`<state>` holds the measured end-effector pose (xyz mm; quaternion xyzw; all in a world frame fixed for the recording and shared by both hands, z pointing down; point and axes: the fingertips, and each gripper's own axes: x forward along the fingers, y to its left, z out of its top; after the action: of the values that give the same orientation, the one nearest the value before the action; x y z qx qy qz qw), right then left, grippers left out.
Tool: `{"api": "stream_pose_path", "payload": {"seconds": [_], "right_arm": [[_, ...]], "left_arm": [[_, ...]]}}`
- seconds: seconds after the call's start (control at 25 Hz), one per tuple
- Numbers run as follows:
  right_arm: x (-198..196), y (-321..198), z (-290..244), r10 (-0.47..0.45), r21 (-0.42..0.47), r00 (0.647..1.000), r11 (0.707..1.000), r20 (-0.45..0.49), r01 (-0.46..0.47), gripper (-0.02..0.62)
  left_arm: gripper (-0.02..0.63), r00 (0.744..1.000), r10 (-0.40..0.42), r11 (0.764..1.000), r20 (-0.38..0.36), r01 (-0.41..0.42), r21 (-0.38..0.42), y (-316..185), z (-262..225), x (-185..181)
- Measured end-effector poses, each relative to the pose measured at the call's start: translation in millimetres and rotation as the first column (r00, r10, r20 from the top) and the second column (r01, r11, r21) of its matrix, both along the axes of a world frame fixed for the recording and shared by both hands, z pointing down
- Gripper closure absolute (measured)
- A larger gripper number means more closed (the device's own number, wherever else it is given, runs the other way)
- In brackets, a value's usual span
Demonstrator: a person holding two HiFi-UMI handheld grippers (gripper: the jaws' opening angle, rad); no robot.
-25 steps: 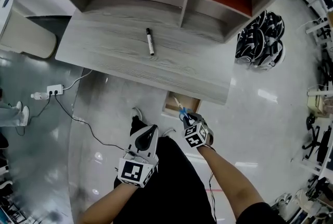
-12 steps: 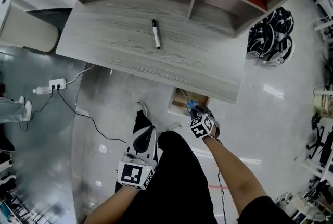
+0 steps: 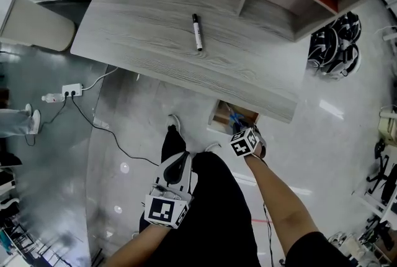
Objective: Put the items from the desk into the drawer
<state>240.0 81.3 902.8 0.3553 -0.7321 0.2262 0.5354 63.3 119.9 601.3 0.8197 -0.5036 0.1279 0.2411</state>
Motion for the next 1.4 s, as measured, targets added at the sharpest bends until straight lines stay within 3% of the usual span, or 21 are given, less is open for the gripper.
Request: {"api": "stream_pose_path", "payload": {"seconds": [0.36,0.8,1.2,1.4], "right_arm": [[3,-2,17,0.021,-0.018,0.999,1.0,-0.041,-0.022,0.504],[0,-5,28,-0.029,-0.013,0.996,1.0,-0.085,0.028,0.503],[4,-8,31,-0.003,0.033,0.991,0.999,-0.133,0.007,0.502],[3,-5,29,-0.022,0.04,0.993,0.999,-0.117,0.027,0.502]], "left_arm": [[0.594,1.0,0.017,1.0,-0.014,-0.018,-0.006,-12,9,13],[0.594,0.998,0.058,0.998,-0.03,-0.058,-0.015,-22,20,33],[0.594,1.0,0.004,1.0,-0.029,-0.004,-0.007,-21,11,19],[0.594,0.999,0.021,1.0,0.033,-0.022,0.018,-19,17,8]]}}
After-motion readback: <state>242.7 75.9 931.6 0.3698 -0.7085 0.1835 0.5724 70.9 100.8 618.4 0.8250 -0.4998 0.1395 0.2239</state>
